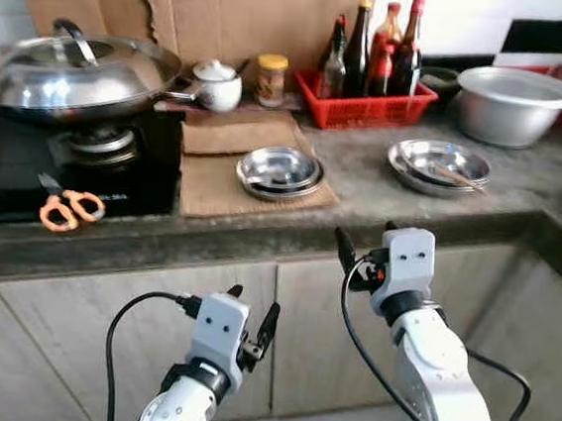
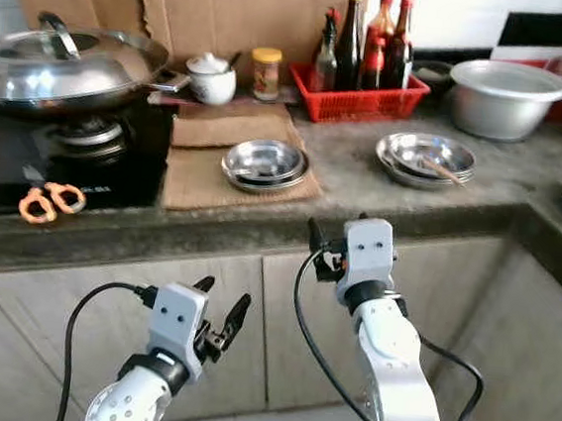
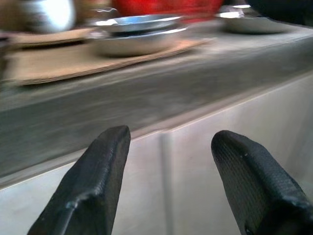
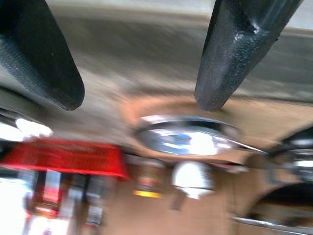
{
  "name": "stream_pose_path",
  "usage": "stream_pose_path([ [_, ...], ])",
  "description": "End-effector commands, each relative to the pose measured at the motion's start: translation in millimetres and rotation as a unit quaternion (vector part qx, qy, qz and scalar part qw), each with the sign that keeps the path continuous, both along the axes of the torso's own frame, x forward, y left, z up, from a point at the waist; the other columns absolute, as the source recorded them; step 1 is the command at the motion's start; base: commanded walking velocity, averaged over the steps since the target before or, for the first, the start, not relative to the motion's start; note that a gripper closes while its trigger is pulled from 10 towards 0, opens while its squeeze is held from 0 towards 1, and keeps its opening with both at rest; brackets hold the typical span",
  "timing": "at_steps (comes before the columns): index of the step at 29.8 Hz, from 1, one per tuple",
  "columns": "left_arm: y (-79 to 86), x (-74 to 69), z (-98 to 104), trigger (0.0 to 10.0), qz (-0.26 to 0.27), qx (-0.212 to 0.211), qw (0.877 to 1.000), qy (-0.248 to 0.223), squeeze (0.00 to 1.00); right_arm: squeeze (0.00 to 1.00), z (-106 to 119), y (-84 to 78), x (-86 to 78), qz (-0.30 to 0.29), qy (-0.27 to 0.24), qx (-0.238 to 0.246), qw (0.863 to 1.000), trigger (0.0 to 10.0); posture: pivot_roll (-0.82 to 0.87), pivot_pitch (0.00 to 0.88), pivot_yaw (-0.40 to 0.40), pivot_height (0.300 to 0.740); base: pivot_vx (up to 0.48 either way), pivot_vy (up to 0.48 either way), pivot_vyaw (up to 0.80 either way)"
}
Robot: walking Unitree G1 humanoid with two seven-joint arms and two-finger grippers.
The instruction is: Kitchen organization
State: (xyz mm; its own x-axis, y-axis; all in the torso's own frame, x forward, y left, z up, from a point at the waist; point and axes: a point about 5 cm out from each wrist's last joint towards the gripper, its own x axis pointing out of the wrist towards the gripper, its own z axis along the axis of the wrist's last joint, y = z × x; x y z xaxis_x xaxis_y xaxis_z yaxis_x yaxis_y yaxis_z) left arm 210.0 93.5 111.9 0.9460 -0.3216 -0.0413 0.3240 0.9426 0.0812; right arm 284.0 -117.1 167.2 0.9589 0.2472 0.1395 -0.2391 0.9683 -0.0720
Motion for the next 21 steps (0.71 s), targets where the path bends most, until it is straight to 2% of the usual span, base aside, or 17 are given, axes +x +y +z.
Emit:
stream_pose_path([
  [1, 4.1, 1.2, -0.5, 10.0, 0.006, 0.004, 1.0, 0.0, 0.0, 0.0, 6.3, 10.3, 2.1, 0.022, -0.011, 0.005, 1.0, 10.0, 0.05, 0.011, -0.017, 0.74, 0.281, 0.0, 0.56],
  [6, 4.1, 1.4, -0.2, 10.0, 0.008, 0.004, 1.0, -0.002, 0.0, 0.0, 11.5, 8.9, 7.4, 0.019, -0.018, 0.009, 1.0, 10.0, 0.05, 0.011, -0.018, 0.74, 0.385, 0.0, 0.0],
  [11, 5.1, 1.9, 0.4, 10.0, 0.014, 0.008, 1.0, -0.004, 0.0, 0.0, 21.1, 8.1, 13.8, 0.021, -0.036, 0.005, 0.999, 10.0, 0.05, 0.015, -0.015, 0.74, 0.0, 0.0, 0.0],
  [12, 4.8, 1.9, 0.0, 10.0, 0.012, 0.008, 1.0, -0.004, 0.0, 1.0, 25.8, 10.2, 16.3, 0.036, -0.052, -0.007, 0.998, 10.0, 0.05, 0.021, -0.016, 0.74, 0.0, 0.0, 0.0],
  [16, 2.7, 2.0, 1.3, 10.0, 0.004, 0.009, 1.0, -0.007, 0.0, 1.0, 28.7, 14.4, 18.5, 0.058, -0.062, -0.029, 0.996, 10.0, 0.05, 0.027, -0.017, 0.74, 0.0, 0.0, 0.0],
  [17, 2.0, 1.7, 2.7, 10.0, 0.002, 0.007, 1.0, -0.011, 0.0, 0.0, 29.7, 15.6, 20.5, 0.058, -0.063, -0.035, 0.996, 10.0, 0.05, 0.031, -0.017, 0.74, 0.0, 0.0, 0.0],
  [21, -1.0, 1.2, 11.1, 10.0, -0.011, -0.001, 0.999, -0.04, 0.0, 0.0, 30.9, 18.4, 29.2, 0.058, -0.057, -0.073, 0.994, 10.0, 0.05, 0.036, -0.016, 0.74, 0.0, 0.0, 0.0],
])
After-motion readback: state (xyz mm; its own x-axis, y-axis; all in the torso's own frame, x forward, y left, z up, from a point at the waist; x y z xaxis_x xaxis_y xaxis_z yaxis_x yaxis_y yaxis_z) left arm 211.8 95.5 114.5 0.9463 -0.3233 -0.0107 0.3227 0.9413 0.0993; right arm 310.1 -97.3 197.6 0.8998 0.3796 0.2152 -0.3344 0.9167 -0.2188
